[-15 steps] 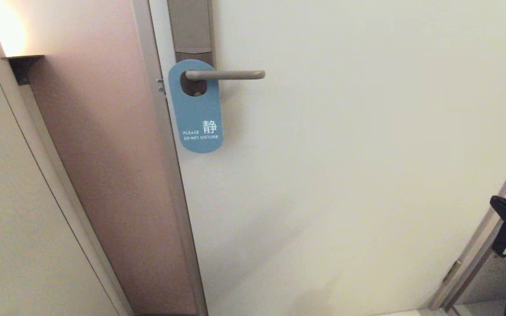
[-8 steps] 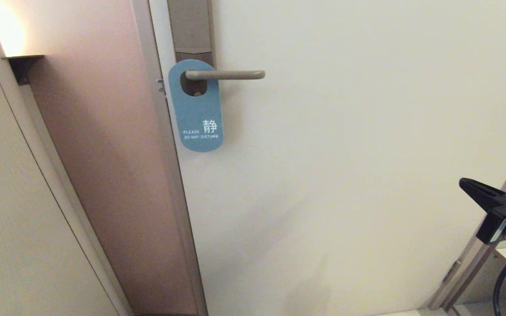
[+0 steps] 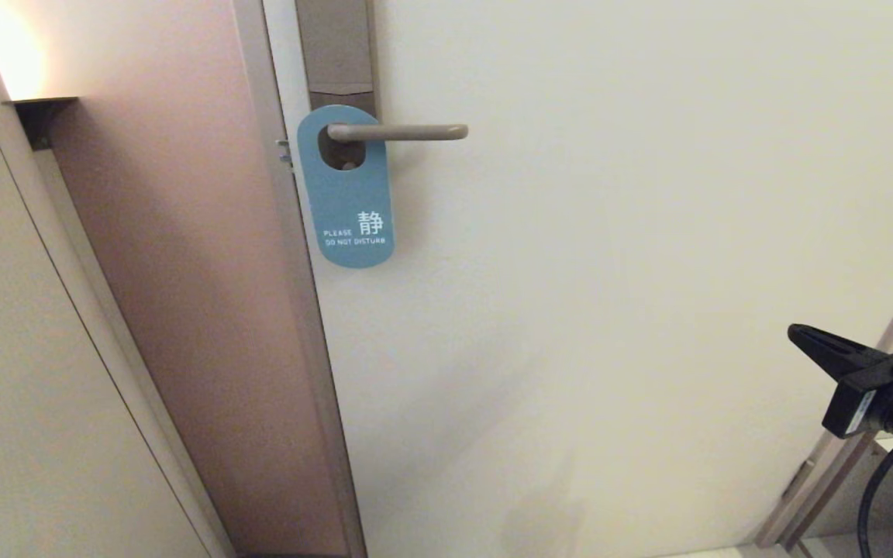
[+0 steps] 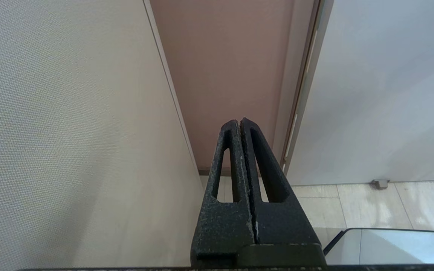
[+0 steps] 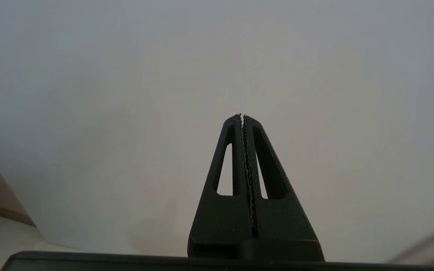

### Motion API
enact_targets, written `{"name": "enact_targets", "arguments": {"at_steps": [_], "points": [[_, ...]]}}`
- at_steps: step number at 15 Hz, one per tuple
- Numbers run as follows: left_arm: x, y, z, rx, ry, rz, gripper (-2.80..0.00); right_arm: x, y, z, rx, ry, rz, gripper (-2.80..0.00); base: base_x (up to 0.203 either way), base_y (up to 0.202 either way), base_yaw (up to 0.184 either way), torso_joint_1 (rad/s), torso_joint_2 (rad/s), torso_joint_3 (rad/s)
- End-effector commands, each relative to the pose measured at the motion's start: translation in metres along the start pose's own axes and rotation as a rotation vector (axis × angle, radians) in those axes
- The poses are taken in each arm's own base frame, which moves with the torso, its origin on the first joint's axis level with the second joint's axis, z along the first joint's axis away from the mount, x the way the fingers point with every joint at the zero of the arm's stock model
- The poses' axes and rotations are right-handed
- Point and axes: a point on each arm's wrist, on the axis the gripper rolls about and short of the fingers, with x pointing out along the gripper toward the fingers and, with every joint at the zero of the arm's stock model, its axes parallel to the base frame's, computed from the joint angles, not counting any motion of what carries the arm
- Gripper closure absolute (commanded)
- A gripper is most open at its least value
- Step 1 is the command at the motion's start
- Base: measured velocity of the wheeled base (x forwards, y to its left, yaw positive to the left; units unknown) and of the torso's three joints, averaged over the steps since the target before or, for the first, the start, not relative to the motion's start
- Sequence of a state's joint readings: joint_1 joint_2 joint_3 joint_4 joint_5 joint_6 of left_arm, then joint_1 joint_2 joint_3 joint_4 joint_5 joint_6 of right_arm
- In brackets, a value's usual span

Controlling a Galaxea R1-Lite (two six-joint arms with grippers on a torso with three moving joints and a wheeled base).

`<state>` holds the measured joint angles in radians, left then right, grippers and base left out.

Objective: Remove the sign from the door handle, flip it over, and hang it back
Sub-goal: Take down the sign

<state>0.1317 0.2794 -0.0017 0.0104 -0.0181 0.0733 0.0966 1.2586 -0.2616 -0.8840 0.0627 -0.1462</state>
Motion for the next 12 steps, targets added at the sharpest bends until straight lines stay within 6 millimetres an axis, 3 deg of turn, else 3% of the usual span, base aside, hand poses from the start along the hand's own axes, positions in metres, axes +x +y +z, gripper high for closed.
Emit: {"name": "enact_targets", "arguments": {"at_steps": [1,12], "points": [[0.000,0.000,0.000,0.000,0.002,0.000,0.00,-0.009,0.000,-0.004,0.000,-0.001,-0.025,0.00,0.000,0.000,0.000,0.000,0.00,0.000],[0.000,0.000,0.000,0.000,0.000,0.000,0.00,-0.117,0.012,-0.063,0.091,0.078,-0.161,0.00,0.000,0.000,0.000,0.000,0.00,0.000]]}}
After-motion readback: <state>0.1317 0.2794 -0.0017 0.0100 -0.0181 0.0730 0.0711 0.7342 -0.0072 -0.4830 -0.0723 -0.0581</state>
